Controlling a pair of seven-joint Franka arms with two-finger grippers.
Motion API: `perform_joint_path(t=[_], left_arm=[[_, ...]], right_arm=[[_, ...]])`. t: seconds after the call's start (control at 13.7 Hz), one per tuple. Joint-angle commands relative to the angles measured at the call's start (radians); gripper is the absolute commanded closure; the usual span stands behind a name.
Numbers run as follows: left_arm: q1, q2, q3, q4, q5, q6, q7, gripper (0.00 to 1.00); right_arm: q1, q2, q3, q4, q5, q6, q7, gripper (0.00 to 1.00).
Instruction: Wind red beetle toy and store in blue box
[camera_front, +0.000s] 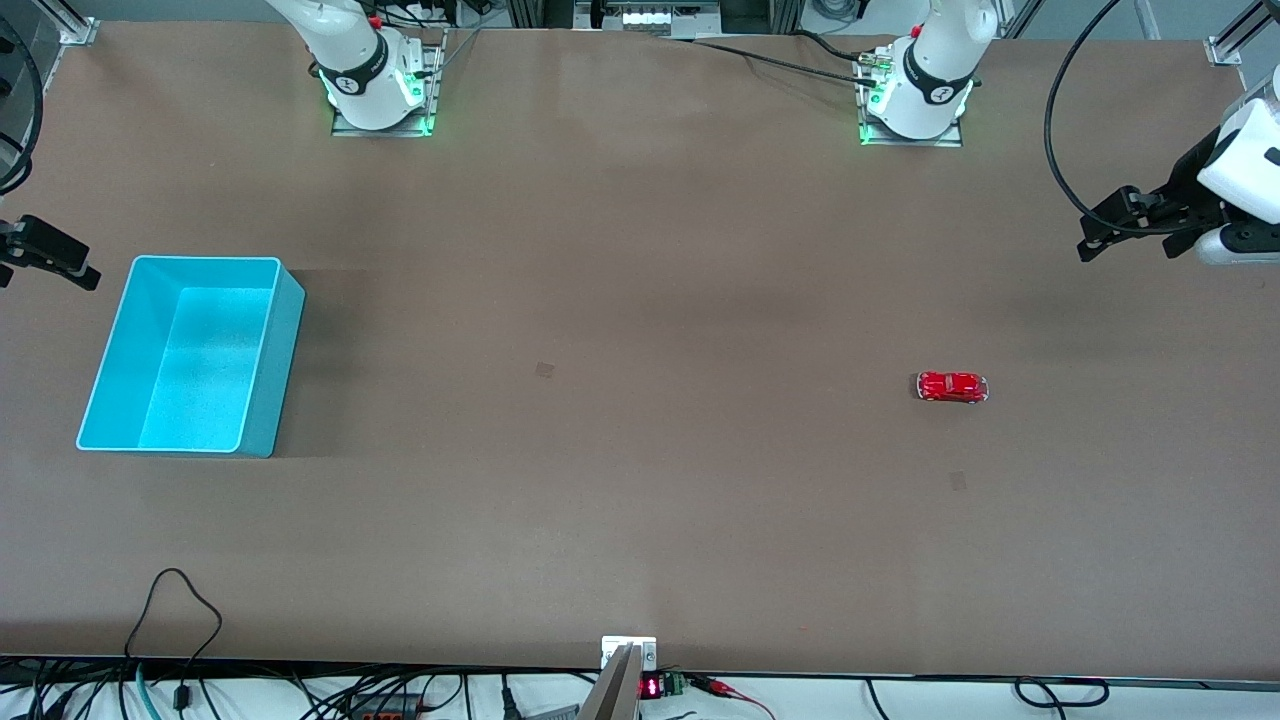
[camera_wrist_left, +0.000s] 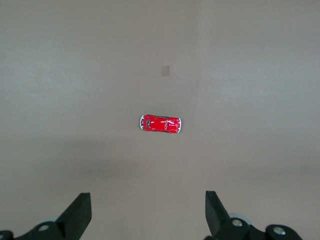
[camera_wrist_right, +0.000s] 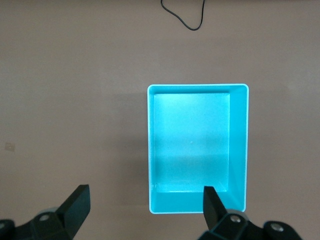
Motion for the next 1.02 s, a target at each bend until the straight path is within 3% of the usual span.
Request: perform_joint_path(t=[0.0,0.44,0.66,0.95], left_arm=[[0.005,-0.021,-0.004,-0.019,-0.009,-0.01,0.021,0.0],[-0.004,0.051,-0.006,-0.014,0.005,-0.02,0.04,0.0],[0.002,0.154,-0.006,-0.006,0.005,-0.004,0.151,0.0],[0.019,0.232,-0.004,-0.019,0.007,0.12,0.41,0.0]], right_arm=[[-0.01,-0.003,0.006,0.003,0.003,-0.012,0.0,0.0],[-0.016,-0.003,0.006,0.001,0.005,-0.012,0.0,0.0],[-0.007,0.035,0.008,0.0,0.005,-0.028,-0.011,0.0],[-0.012,0.074,0.008,-0.002,0.003,-0.05,-0.012,0.0]])
